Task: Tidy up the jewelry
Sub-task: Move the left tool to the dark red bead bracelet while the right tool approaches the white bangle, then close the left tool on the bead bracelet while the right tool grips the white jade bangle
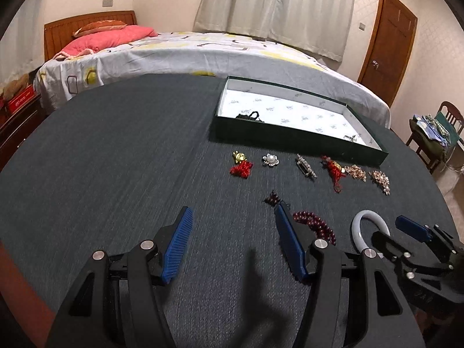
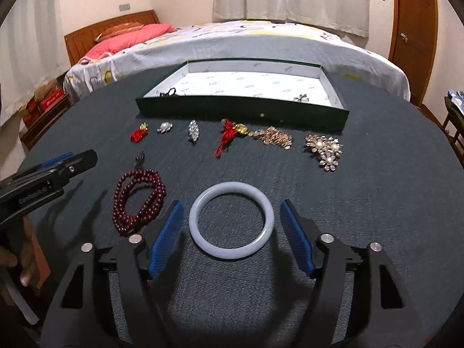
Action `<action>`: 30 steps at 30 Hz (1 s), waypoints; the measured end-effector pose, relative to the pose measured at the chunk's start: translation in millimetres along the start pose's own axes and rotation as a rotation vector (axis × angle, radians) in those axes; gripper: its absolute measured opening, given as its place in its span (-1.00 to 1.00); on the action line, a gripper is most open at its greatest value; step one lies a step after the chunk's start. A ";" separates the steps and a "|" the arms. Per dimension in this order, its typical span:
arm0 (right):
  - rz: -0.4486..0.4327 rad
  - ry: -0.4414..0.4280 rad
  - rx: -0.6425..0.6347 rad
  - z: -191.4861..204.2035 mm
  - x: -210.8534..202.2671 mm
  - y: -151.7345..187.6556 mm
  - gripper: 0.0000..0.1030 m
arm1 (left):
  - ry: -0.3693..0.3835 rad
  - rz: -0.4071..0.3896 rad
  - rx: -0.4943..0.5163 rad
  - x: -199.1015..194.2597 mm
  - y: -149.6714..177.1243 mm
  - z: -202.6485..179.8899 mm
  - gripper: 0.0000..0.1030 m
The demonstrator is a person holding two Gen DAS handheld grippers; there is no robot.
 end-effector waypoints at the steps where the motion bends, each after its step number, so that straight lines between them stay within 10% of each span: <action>1: 0.004 0.009 -0.008 1.5 2.2 0.5 0.39 | 0.000 0.001 0.001 0.0 0.6 -0.1 0.14; 30: 0.009 0.043 0.094 -40.9 3.8 12.7 0.33 | 0.149 0.016 0.101 12.1 12.4 -55.6 0.45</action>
Point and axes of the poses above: each gripper's, at about its wrist camera, not at the fingertips, and x roughly the way its jaws point, z to its left, y to its underside, the point moved 3 cm from there along x, roughly the way its jaws point
